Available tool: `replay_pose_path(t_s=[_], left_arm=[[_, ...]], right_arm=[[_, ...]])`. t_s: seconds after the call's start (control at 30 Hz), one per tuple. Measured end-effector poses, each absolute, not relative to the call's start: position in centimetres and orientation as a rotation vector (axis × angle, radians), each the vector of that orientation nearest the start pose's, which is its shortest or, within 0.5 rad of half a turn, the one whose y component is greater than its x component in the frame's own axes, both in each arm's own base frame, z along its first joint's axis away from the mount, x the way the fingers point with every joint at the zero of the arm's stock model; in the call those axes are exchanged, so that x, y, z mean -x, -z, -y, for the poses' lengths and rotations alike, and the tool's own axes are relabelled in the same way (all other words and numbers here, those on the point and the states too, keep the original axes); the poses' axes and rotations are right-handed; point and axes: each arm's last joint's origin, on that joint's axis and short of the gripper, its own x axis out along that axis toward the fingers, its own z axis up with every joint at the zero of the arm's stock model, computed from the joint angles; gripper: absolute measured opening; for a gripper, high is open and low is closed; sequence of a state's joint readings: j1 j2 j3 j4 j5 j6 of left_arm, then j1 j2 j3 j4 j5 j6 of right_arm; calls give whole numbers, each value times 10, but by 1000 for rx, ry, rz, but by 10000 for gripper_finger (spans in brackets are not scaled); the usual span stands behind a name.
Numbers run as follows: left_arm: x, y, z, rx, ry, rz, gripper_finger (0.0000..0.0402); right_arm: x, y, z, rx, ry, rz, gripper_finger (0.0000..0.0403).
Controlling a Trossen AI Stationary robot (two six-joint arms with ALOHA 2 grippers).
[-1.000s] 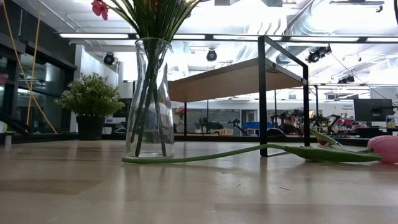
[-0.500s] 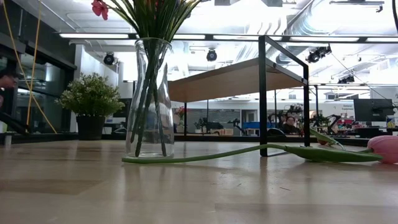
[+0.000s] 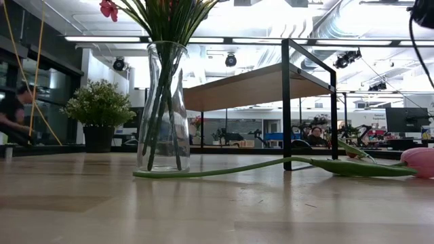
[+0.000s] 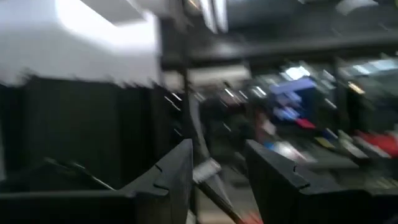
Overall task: Pick and place flowers into a vace then onto a shelf
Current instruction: Put the pink tulip into the right transparent vase
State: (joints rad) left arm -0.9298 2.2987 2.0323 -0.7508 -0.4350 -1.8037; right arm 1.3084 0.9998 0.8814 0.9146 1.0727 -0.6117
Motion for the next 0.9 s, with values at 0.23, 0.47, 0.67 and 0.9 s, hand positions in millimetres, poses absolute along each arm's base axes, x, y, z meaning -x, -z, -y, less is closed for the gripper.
replay_pose_path(t_s=[0.23, 0.47, 0.67, 0.9], left_arm=[[-307, -215, 391, 1038, -359, -871, 211], [-309, -215, 388, 1039, -375, -859, 211], [-310, -215, 388, 1038, -380, -845, 211], [-310, -215, 388, 1051, -386, -841, 211]], right_arm=[[-64, -414, -142, -119, 218, 33, 138], [-60, -416, -125, -121, 236, 17, 138], [-58, -414, -115, -77, 239, 9, 137], [-55, -391, -105, -111, 238, 14, 137]])
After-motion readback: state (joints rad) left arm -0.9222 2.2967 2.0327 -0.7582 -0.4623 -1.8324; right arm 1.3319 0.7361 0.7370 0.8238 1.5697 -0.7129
